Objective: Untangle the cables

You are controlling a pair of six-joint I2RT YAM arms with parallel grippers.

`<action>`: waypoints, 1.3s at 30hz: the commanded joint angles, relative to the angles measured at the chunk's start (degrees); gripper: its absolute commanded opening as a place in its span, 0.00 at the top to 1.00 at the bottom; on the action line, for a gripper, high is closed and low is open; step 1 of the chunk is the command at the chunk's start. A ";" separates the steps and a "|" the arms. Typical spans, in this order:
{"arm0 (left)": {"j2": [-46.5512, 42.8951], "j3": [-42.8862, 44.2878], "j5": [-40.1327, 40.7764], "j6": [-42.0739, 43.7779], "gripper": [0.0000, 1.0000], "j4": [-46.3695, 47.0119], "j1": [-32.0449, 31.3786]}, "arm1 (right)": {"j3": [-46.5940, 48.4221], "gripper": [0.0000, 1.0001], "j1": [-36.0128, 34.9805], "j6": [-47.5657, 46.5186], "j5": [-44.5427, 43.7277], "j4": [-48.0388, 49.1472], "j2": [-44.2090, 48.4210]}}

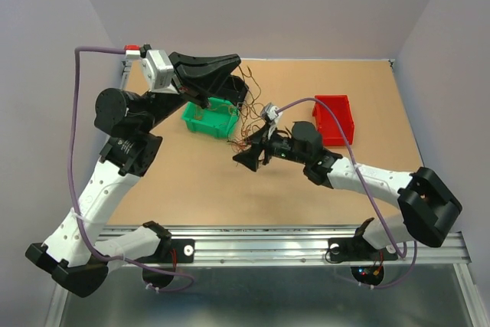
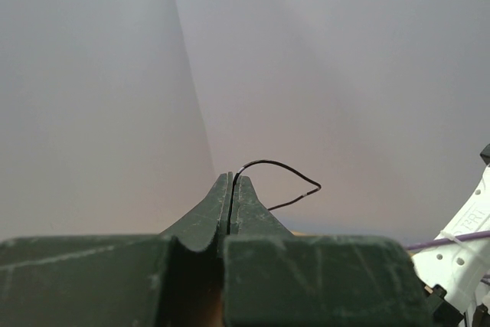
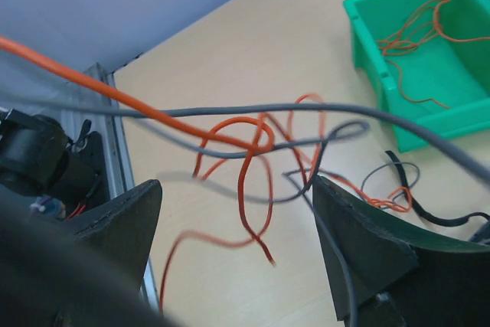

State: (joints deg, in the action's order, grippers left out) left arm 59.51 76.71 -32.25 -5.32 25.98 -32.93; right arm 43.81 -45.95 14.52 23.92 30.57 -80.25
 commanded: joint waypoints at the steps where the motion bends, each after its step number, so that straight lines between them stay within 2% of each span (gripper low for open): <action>1: -0.01 3.97 -2.20 -2.85 1.00 3.55 -0.03 | 1.19 0.16 -0.19 -1.34 -7.81 1.52 2.37; 10: 0.79 6.00 -1.76 -3.29 1.00 3.55 0.06 | 0.31 0.17 -0.28 -1.60 -11.36 1.51 3.61; 15: 1.84 8.54 -1.68 -5.04 1.00 3.47 -0.03 | 1.54 0.17 -0.28 -1.52 -5.91 2.21 0.27; 22: 4.04 12.23 -2.20 -8.65 1.00 3.55 0.06 | 3.73 0.21 -0.54 -1.96 -8.19 2.74 -3.95; 28: 5.01 15.75 -1.24 -7.78 1.00 3.56 0.06 | 6.02 0.26 -0.63 -2.04 -8.89 2.83 -10.17; 31: 3.87 16.98 2.01 -4.97 1.00 3.56 -0.03 | 7.69 0.36 -0.54 -2.04 -8.98 2.74 -13.17; 32: 3.43 17.25 3.58 -4.18 1.00 3.55 -0.03 | 8.13 0.48 -0.71 -1.70 -8.89 2.74 -13.96; 34: 2.99 18.39 5.69 -0.40 1.00 3.12 -0.03 | 9.27 0.58 -0.72 -1.34 -8.19 2.39 -16.16; 36: 2.55 19.79 11.31 3.80 1.00 2.59 0.06 | 9.71 0.69 -1.15 -1.17 -8.89 2.13 -17.22; 37: 2.46 20.49 13.42 4.96 1.00 2.24 -0.03 | 9.80 0.83 -1.07 -0.90 -9.42 1.87 -17.31; 39: 2.63 23.13 21.15 9.09 1.00 1.45 0.06 | 10.15 0.94 -1.16 0.06 -13.10 0.90 -17.40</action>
State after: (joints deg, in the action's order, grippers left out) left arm 64.29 94.15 -23.53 -4.54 24.99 -32.93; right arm 49.89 -46.28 13.78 14.98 30.30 -97.86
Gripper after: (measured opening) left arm 0.033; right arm 0.138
